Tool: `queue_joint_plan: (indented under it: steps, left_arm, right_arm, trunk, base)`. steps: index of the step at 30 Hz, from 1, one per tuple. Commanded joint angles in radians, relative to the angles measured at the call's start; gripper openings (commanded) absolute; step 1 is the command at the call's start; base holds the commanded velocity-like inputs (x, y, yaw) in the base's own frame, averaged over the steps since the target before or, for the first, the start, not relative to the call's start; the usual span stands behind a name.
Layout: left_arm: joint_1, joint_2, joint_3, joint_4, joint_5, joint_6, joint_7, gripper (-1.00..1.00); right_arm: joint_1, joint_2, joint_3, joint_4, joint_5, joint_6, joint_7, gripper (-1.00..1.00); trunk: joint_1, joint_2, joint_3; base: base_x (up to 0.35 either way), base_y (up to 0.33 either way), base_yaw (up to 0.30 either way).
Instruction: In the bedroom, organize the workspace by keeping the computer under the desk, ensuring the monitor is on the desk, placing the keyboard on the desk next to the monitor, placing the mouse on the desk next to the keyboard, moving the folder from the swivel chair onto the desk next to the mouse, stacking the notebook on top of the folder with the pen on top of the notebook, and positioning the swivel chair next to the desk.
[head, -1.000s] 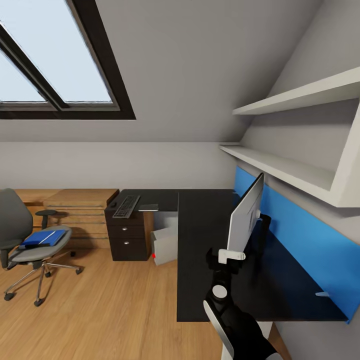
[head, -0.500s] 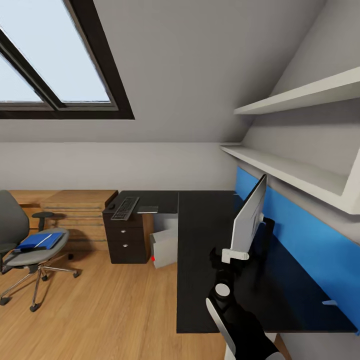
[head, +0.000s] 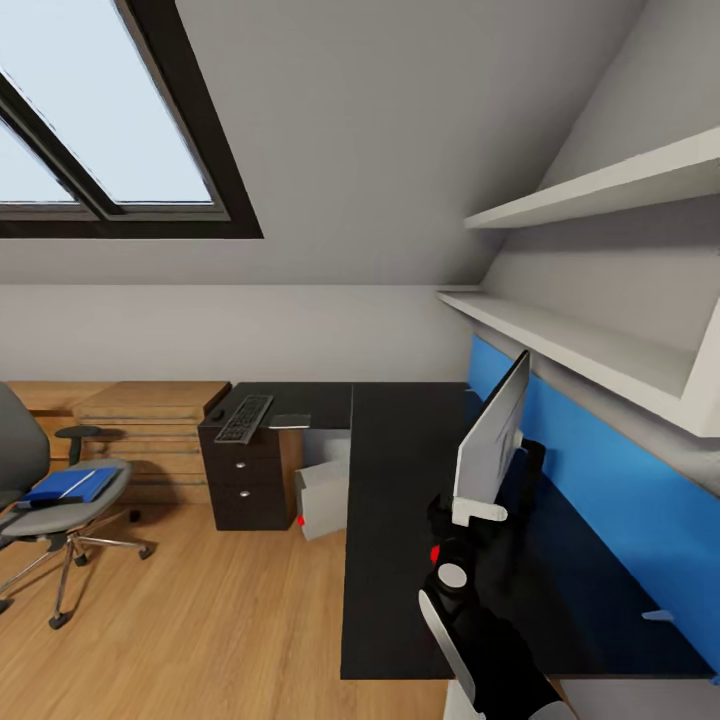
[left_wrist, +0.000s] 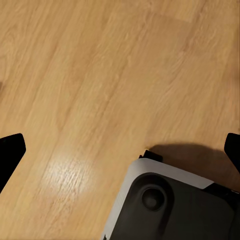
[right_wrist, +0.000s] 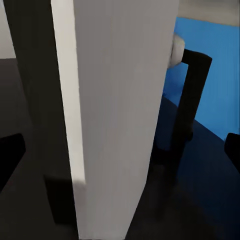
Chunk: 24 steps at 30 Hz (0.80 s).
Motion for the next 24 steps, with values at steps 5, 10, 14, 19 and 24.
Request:
queue_joint_plan:
  steps: [5,10,14,19,24]
  left_arm:
    - [0.000,0.002,-0.009,-0.003,0.009,-0.003,0.008,1.00]
    - [0.000,0.002,-0.009,-0.003,0.009,-0.003,0.008,1.00]
    - [0.000,0.003,-0.009,-0.003,0.009,-0.003,0.008,1.00]
    - [0.000,0.003,-0.009,-0.003,0.009,-0.003,0.009,1.00]
    - [0.000,0.004,-0.009,-0.003,0.009,-0.003,0.008,1.00]
  right_arm:
    - [-0.001,-0.001,-0.001,-0.001,-0.004,0.007,-0.007,1.00]
    - [-0.001,-0.001,-0.001,-0.001,-0.004,0.007,-0.007,1.00]
    - [-0.001,-0.001,-0.001,0.000,-0.004,0.007,-0.007,1.00]
    - [-0.001,-0.001,-0.001,0.000,-0.004,0.007,-0.007,1.00]
    - [-0.001,-0.001,-0.001,0.000,-0.004,0.007,-0.007,1.00]
  trunk:
    - [0.001,-0.002,-0.002]
    - [0.001,-0.002,-0.002]
    - [0.001,-0.002,-0.002]
    - [0.001,-0.002,-0.002]
    - [0.001,-0.002,-0.002]
  base:
    - [0.019,-0.036,0.000]
    - [0.003,-0.079,0.000]
    - [0.001,-0.219,0.000]
    - [0.000,-0.097,0.000]
    - [0.000,-0.198,0.000]
